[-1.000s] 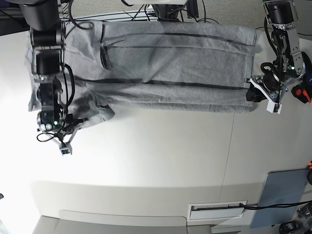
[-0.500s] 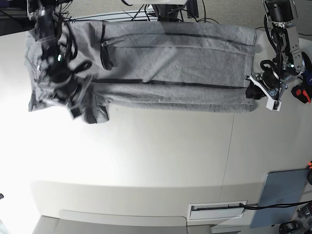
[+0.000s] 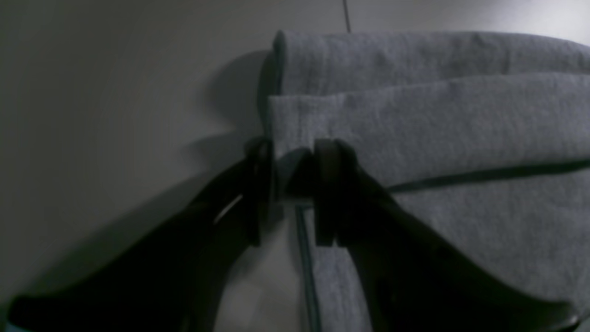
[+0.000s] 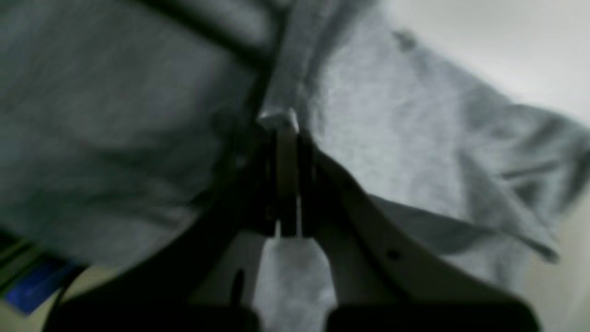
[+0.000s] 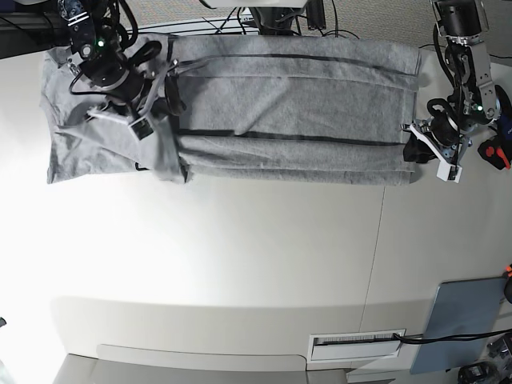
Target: Fold the T-shirt properly
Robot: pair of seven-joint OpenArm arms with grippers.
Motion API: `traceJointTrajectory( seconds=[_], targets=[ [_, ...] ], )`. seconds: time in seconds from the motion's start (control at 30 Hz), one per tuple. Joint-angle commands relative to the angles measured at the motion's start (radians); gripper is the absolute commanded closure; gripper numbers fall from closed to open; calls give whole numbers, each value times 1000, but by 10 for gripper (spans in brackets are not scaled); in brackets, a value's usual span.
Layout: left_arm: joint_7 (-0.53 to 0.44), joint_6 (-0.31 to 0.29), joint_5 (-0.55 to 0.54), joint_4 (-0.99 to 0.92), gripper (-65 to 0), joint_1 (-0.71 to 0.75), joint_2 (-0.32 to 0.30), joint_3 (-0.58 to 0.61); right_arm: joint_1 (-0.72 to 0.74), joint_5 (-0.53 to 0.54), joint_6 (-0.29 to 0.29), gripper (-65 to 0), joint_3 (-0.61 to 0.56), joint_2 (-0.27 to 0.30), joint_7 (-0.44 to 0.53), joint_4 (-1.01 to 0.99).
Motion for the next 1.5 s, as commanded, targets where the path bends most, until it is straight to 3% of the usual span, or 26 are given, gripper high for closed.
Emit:
traceJointTrajectory(
  seconds=[0.0, 0.33, 0.8, 0.87, 1.07, 1.27, 1.47],
  targets=[
    [-19, -3, -13, 17, -170, -11, -19, -7, -3, 22, 4, 0, 5, 11, 13, 19],
    [-19, -3, -12, 17, -170, -11, -19, -6, -7, 161, 59, 0, 5, 12, -45, 19],
    [-19, -3, -5, 17, -170, -11, -19, -6, -82, 129, 76, 0, 6, 16, -68, 21],
    [-19, -3, -5, 17, -170, -11, -19, -7, -78, 129, 99, -2, 6, 16, -67, 21],
    [-19, -3, -5, 17, -170, -11, -19, -6, -31, 130, 178, -177, 6, 16, -59, 21],
    [-19, -10, -6, 18, -184, -12, -23, -7, 43, 129, 183, -187, 6, 16, -60, 21],
    [0, -69, -75, 23, -222, -11, -22, -48, 118, 129, 181, -187, 8, 16, -50, 21]
  ],
)
